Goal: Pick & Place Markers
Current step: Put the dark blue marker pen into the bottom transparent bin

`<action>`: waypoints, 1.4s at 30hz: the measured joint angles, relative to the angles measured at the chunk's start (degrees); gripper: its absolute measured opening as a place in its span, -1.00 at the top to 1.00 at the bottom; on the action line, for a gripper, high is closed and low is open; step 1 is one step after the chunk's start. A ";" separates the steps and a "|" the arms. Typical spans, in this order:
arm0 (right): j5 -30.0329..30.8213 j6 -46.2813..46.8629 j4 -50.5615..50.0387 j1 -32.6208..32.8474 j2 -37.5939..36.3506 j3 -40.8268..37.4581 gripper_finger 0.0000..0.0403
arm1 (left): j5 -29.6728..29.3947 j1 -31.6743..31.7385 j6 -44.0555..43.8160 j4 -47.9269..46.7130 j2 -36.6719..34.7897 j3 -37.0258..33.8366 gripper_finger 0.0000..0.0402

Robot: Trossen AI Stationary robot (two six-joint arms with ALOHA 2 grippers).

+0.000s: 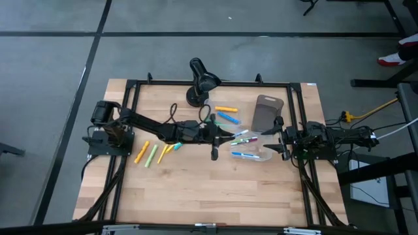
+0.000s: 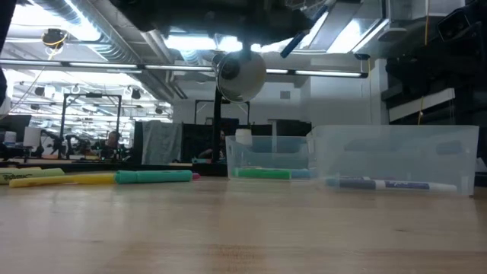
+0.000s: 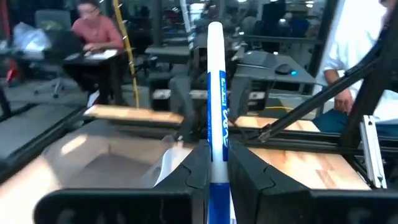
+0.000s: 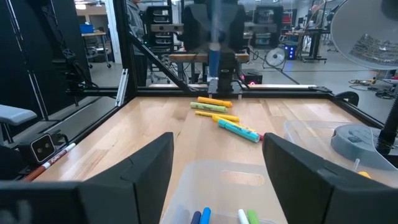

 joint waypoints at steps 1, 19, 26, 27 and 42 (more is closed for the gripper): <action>0.00 0.00 0.01 0.00 0.02 0.00 -0.21 | 0.87 -0.03 1.12 -0.63 0.97 1.78 0.85; 0.00 0.00 -0.01 0.00 0.00 0.00 -0.21 | 7.12 3.23 5.95 -14.22 16.74 22.15 0.85; -0.01 0.00 0.01 -0.01 0.01 0.00 -0.21 | 9.73 4.37 6.47 -15.39 23.67 26.39 0.85; 0.00 0.00 0.02 0.00 0.01 0.00 -0.21 | 9.86 4.47 6.74 -15.68 24.17 26.66 0.84; 0.00 0.00 0.01 0.00 0.01 0.00 -0.21 | 11.37 4.43 9.26 -21.80 25.02 26.75 0.70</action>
